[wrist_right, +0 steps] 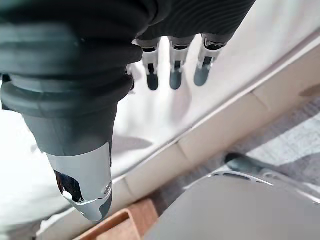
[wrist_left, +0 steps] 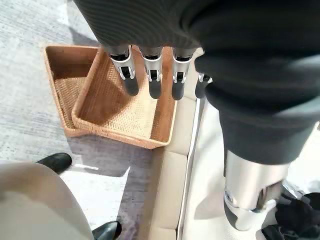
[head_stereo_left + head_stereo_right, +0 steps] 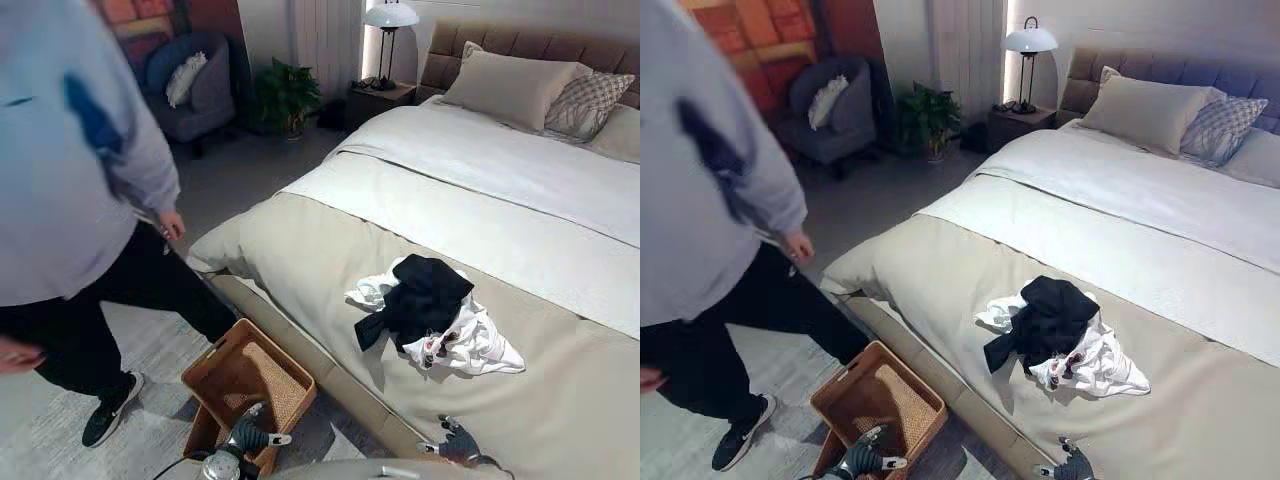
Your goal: Pick up clothes into the bucket
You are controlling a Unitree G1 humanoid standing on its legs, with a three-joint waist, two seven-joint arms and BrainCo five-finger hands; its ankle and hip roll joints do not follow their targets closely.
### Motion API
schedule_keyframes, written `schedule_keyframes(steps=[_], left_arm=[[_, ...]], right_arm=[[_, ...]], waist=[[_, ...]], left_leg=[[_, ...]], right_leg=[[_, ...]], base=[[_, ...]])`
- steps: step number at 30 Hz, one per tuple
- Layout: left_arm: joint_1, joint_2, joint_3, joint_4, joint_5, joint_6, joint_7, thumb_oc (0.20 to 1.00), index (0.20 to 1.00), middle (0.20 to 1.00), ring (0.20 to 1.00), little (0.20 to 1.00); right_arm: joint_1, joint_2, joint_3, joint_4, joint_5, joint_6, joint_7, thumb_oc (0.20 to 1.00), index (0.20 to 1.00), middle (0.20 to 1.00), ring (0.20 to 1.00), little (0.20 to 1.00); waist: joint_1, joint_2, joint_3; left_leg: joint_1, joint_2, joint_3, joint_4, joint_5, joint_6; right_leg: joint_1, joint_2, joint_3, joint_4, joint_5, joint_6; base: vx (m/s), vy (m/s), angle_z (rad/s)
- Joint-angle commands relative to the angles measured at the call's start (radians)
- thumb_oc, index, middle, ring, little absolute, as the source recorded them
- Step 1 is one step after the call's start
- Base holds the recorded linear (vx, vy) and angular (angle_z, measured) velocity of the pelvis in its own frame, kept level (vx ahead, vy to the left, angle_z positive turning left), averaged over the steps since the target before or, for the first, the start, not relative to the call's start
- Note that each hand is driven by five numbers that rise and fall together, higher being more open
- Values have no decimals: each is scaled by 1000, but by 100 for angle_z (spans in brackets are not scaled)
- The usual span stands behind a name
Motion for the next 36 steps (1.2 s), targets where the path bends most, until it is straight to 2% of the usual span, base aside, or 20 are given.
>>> schedule_keyframes(steps=[1,12,19,23,26,30,33,36], left_arm=[[-41,-26,-9,43,-5,-11,13,1000,1000,1000,1000,1000],[-39,-29,2,47,-13,-6,37,1000,1000,1000,1000,1000],[-32,-20,-5,32,-9,-7,61,1000,1000,1000,1000,1000],[-29,-14,-15,4,-21,-11,76,1000,1000,1000,1000,1000],[-33,-11,-26,-23,-23,-16,98,1000,1000,1000,1000,1000],[-50,-10,-40,-40,-24,-21,130,1000,1000,1000,1000,1000],[-64,-4,-53,-64,-29,-29,159,1000,1000,1000,1000,1000],[-84,1,-67,-84,-42,-36,179,1000,1000,1000,1000,1000]], right_arm=[[-83,19,23,39,-4,-24,-14,1000,1000,1000,1000,1000],[-92,19,0,17,23,-30,-47,1000,1000,1000,1000,1000],[-136,11,-68,-75,164,-61,-94,1000,1000,1000,1000,1000],[-181,-8,-112,-195,238,-86,-129,1000,1000,1000,1000,1000],[-215,-39,-162,-312,233,-109,-201,1000,1000,1000,1000,1000],[-266,-70,-231,-356,192,-138,-328,1000,1000,1000,1000,1000],[-320,-113,-260,-347,99,-132,-451,1000,1000,1000,1000,1000],[-387,-171,-268,-305,32,-96,-534,1000,1000,1000,1000,1000]], waist=[[-5,-60,16],[-3,-61,24],[1,-57,42],[6,-52,63],[6,-45,85],[8,-31,111],[8,-14,142],[9,5,179]], left_leg=[[-58,-43,-18,44,3,-7],[-69,-44,-21,44,8,-7],[-95,-46,-26,46,15,-5],[-125,-52,-29,53,20,-2],[-154,-55,-33,62,23,1],[-184,-61,-45,70,26,5],[-211,-69,-57,85,27,8],[-259,-82,-63,130,17,15]], right_leg=[[24,-64,-18,42,-36,56],[14,-62,-19,39,-33,55],[-10,-63,-18,41,-27,57],[-39,-67,-19,55,-26,56],[-75,-73,-21,79,-26,56],[-114,-79,-29,123,-40,53],[-155,-90,-33,170,-54,49],[-217,-107,-27,236,-72,43]], base=[[163,6,-30],[0,0,0],[0,0,0],[-19,4,1],[-50,14,2],[-19,10,5],[-41,23,9],[-53,32,9]])
